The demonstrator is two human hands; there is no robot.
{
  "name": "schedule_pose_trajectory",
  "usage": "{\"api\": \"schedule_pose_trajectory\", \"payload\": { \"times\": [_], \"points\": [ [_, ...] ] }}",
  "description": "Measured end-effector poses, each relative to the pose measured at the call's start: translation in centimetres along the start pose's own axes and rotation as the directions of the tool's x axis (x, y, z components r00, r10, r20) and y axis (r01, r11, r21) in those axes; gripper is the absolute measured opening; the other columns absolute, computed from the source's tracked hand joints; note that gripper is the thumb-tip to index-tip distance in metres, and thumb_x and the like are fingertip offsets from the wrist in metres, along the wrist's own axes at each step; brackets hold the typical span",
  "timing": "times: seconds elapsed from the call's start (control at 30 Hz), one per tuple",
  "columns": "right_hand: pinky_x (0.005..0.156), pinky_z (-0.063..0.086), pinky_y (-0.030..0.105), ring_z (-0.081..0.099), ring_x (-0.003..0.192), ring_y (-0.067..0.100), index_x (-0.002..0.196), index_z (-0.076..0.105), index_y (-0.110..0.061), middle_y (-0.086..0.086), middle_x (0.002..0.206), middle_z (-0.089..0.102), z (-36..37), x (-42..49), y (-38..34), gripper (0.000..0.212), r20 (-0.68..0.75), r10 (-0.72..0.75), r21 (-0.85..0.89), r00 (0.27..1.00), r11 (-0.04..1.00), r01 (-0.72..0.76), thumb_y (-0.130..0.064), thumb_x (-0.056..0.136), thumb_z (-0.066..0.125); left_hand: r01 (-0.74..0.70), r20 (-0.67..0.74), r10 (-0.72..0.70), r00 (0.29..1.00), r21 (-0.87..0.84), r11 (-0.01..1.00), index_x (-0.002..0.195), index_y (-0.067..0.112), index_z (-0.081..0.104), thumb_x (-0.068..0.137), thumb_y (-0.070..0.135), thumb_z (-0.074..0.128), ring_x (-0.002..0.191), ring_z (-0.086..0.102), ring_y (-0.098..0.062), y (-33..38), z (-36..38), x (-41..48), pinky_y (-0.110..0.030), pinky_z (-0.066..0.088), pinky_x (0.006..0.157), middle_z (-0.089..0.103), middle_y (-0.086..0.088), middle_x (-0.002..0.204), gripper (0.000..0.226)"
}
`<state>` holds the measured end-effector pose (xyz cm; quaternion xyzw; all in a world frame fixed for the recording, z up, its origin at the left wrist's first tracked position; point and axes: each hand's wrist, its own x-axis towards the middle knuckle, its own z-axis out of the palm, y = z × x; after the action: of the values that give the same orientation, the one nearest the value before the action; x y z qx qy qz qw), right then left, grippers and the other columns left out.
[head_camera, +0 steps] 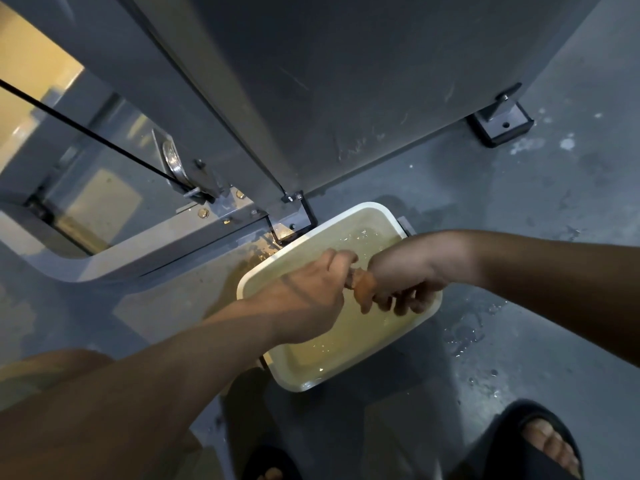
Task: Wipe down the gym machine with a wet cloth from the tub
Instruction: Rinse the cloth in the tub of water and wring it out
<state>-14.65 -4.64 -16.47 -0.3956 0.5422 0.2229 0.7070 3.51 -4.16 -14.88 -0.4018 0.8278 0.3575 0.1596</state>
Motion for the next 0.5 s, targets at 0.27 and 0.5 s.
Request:
{"api": "schedule_pose_trajectory", "payload": {
  "times": [0.27,0.5],
  "points": [
    [0.047,0.023,0.024,0.032,0.048,0.017,0.068,0.044,-0.019,-0.003,0.055,0.038,1.2,-0.5,-1.4,0.032,-0.233,-0.269,-0.326,0.935,0.927,0.185,-0.028,0.089,0.067,0.169,-0.081,-0.154,0.985,0.238,0.956,0.103,0.020,0.052,0.093,0.018,0.055,0.105,0.057,-0.027,0.6,-0.9,-0.1,-0.032,0.038,0.076,0.055,-0.005,0.105,0.011],
    [0.069,0.041,0.029,0.056,0.076,0.028,0.073,0.050,-0.017,0.003,0.085,0.063,2.5,-0.1,-1.6,0.028,-0.344,-0.748,-0.897,0.568,0.440,0.035,-0.030,0.097,0.053,0.390,-0.006,-0.392,0.920,0.106,0.915,0.076,0.020,0.055,0.095,0.031,0.050,0.076,0.058,-0.020,1.6,-1.1,-0.4,-0.028,0.046,0.062,0.053,0.002,0.079,0.023]
  ]
}}
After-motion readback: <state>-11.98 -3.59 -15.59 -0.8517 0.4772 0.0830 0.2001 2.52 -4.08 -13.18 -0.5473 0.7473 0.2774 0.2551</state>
